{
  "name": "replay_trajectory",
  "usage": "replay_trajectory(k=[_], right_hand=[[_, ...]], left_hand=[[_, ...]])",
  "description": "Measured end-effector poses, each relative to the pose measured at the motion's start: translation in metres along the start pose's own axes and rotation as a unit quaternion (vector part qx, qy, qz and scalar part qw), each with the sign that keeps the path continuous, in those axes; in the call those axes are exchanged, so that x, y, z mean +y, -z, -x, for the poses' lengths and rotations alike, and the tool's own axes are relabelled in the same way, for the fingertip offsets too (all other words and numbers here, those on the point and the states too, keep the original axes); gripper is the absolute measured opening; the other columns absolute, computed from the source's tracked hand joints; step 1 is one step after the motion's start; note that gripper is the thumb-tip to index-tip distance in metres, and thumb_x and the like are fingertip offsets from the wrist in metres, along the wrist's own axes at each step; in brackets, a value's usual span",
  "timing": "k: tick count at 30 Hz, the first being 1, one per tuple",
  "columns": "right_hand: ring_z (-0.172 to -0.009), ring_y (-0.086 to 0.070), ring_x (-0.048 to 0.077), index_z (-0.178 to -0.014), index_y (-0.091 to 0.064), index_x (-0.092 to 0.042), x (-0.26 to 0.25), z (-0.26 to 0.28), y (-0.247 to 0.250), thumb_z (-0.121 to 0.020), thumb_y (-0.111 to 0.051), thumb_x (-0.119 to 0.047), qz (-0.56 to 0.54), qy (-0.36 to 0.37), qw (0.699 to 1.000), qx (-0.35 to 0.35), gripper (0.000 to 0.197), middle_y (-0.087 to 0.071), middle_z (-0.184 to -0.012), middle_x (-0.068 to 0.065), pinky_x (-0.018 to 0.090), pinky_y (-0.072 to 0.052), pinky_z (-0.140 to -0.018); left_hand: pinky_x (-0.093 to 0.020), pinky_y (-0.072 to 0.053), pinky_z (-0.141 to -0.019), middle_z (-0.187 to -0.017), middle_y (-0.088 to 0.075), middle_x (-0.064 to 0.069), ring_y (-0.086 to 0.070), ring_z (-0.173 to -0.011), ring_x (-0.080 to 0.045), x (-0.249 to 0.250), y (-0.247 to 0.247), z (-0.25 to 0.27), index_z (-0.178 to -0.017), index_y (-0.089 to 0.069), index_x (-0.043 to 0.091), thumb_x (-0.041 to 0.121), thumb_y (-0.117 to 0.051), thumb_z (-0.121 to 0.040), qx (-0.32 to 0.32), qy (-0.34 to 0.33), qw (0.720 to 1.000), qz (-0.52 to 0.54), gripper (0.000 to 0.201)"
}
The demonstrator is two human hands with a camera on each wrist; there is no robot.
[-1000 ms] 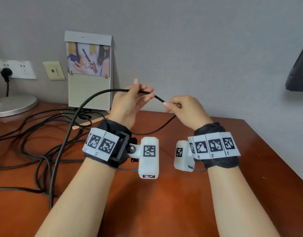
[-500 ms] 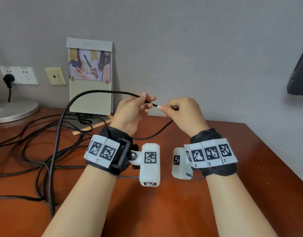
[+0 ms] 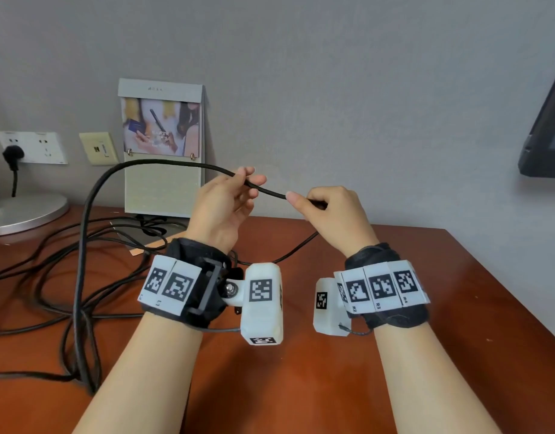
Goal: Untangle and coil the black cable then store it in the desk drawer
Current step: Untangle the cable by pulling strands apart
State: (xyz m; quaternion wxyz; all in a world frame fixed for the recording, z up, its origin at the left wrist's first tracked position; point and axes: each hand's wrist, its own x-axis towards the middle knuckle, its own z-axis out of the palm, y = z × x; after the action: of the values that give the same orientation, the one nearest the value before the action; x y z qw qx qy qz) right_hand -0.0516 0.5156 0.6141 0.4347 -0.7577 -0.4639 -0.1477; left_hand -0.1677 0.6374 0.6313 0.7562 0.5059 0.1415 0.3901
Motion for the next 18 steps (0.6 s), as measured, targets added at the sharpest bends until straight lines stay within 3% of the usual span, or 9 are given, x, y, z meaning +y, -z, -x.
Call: replay_trajectory(k=[4,8,11,15,17,18], right_hand=[[-0.054,-0.044,0.018,-0.057,-0.057,-0.007,-0.003,0.000,-0.002,-0.086,-0.059,-0.049,0.012,0.026,1.000,0.007,0.051,-0.041,-0.046,-0.006,0.035,-0.038,-0.063],[-0.056,-0.050,0.026,-0.061,-0.059,-0.003,-0.002,-0.001,0.000,-0.084,-0.059,-0.051,-0.011,0.041,0.999,0.014,0.053,-0.053,-0.052,0.005,0.035,-0.039,-0.059],[-0.056,-0.049,0.028,-0.065,-0.058,0.001,-0.003,-0.001,0.002,-0.085,-0.059,-0.050,-0.034,0.044,0.998,0.010,0.054,-0.054,-0.057,0.013,0.036,-0.040,-0.059],[-0.053,-0.036,0.015,-0.063,-0.053,0.000,-0.003,-0.001,0.006,-0.085,-0.061,-0.046,-0.055,0.033,0.998,0.020,0.052,-0.042,-0.053,0.008,0.030,-0.032,-0.056],[-0.052,-0.033,0.014,-0.060,-0.048,0.000,0.002,-0.001,0.010,-0.084,-0.061,-0.046,-0.052,0.025,0.998,0.040,0.054,-0.037,-0.052,0.006,0.030,-0.030,-0.055],[-0.053,-0.034,0.016,-0.061,-0.048,0.001,0.005,-0.001,0.012,-0.085,-0.061,-0.047,-0.046,0.020,0.998,0.048,0.055,-0.039,-0.053,0.011,0.031,-0.031,-0.056]], left_hand=[[-0.013,-0.042,-0.050,-0.073,-0.069,0.000,-0.059,-0.059,-0.005,-0.008,-0.011,0.006,-0.090,-0.057,0.013,0.004,-0.050,-0.094,-0.032,0.004,0.997,-0.064,0.011],[-0.013,-0.048,-0.052,-0.066,-0.069,-0.004,-0.064,-0.056,-0.008,-0.011,-0.014,0.007,-0.087,-0.055,0.005,-0.003,-0.051,-0.092,-0.052,0.002,0.997,-0.052,0.011],[-0.014,-0.052,-0.058,-0.063,-0.071,-0.005,-0.065,-0.056,-0.011,-0.005,-0.008,0.001,-0.090,-0.054,0.003,-0.005,-0.051,-0.091,-0.033,-0.018,0.999,-0.006,0.008],[-0.012,-0.050,-0.056,-0.061,-0.070,-0.005,-0.063,-0.051,-0.008,0.007,0.002,-0.004,-0.084,-0.052,0.006,-0.003,-0.050,-0.092,0.011,-0.051,0.997,0.049,0.012],[-0.011,-0.049,-0.056,-0.060,-0.068,-0.004,-0.062,-0.051,-0.007,0.015,0.011,-0.007,-0.078,-0.051,0.008,-0.003,-0.049,-0.093,0.038,-0.069,0.994,0.077,0.018],[-0.011,-0.049,-0.057,-0.060,-0.068,-0.004,-0.063,-0.053,-0.007,0.018,0.015,-0.008,-0.077,-0.050,0.009,-0.002,-0.049,-0.093,0.050,-0.074,0.992,0.087,0.020]])
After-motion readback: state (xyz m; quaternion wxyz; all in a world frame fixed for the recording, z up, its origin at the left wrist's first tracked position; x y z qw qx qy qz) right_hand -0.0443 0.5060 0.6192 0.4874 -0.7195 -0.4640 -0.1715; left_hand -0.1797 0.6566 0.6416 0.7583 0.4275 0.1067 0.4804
